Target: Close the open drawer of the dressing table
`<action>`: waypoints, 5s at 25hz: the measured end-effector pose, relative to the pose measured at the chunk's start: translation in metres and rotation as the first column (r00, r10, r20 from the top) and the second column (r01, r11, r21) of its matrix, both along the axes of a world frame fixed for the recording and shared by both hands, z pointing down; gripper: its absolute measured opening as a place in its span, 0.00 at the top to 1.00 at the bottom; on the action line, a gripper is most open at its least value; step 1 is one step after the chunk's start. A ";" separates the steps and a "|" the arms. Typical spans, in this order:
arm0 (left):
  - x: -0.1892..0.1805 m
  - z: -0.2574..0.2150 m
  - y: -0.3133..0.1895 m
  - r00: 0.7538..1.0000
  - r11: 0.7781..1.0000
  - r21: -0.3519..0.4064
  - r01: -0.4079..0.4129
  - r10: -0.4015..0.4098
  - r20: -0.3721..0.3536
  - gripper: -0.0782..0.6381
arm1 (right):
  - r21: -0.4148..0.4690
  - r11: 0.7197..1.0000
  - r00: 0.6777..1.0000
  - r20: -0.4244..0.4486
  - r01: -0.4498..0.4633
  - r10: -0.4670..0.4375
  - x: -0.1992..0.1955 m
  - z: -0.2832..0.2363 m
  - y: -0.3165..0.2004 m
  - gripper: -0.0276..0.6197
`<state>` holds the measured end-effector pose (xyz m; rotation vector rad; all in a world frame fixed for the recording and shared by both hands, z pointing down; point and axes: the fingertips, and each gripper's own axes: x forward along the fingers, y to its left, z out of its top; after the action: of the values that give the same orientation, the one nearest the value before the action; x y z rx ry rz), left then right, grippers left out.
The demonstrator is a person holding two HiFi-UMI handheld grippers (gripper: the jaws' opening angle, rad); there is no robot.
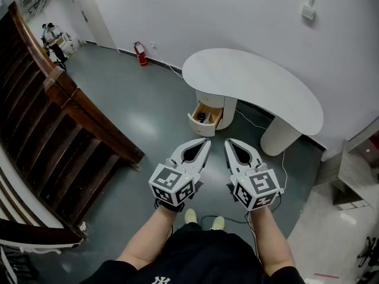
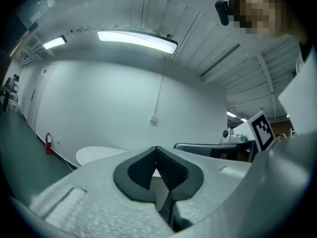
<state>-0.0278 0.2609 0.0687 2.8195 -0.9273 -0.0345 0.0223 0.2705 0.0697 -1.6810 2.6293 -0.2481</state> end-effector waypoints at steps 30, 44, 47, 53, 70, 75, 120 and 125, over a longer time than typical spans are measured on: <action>0.009 0.013 0.011 0.998 0.998 -0.009 0.057 -0.056 0.027 0.88 | -0.014 1.000 0.992 0.126 0.026 -0.024 0.033 0.003 0.016 0.94; 0.032 0.027 0.011 0.995 0.996 -0.020 0.083 -0.082 0.058 0.88 | -0.032 0.999 0.988 0.152 0.030 -0.025 0.068 0.015 0.014 0.94; 0.028 0.033 0.001 0.994 0.995 -0.029 0.092 -0.090 0.058 0.88 | -0.041 0.999 0.988 0.151 0.033 -0.027 0.065 0.020 0.005 0.94; 0.017 0.047 -0.036 0.994 0.995 -0.041 0.092 -0.090 0.058 0.88 | -0.060 0.998 0.990 0.141 0.026 -0.018 0.055 0.032 -0.031 0.94; -0.038 0.094 -0.222 0.995 0.996 -0.069 0.055 -0.049 0.092 0.88 | -0.106 0.994 0.989 0.136 -0.035 0.049 -0.003 0.064 -0.219 0.94; -0.048 0.107 -0.253 0.994 0.996 -0.074 0.042 -0.035 0.099 0.88 | -0.118 0.992 0.990 0.121 -0.053 0.067 -0.017 0.073 -0.249 0.94; -0.019 0.515 -0.413 0.958 0.961 -0.192 0.198 -0.149 0.246 0.88 | -0.274 0.950 0.989 0.060 0.148 -0.137 -0.023 0.443 -0.431 0.94; -0.017 0.576 -0.420 0.953 0.958 -0.196 0.207 -0.153 0.261 0.88 | -0.275 0.951 0.990 0.057 0.143 -0.132 -0.022 0.490 -0.436 0.94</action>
<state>-0.0452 -0.1591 0.6445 2.5624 -1.1607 0.3776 0.0003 -0.1656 0.5594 -1.5387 2.7943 -0.6753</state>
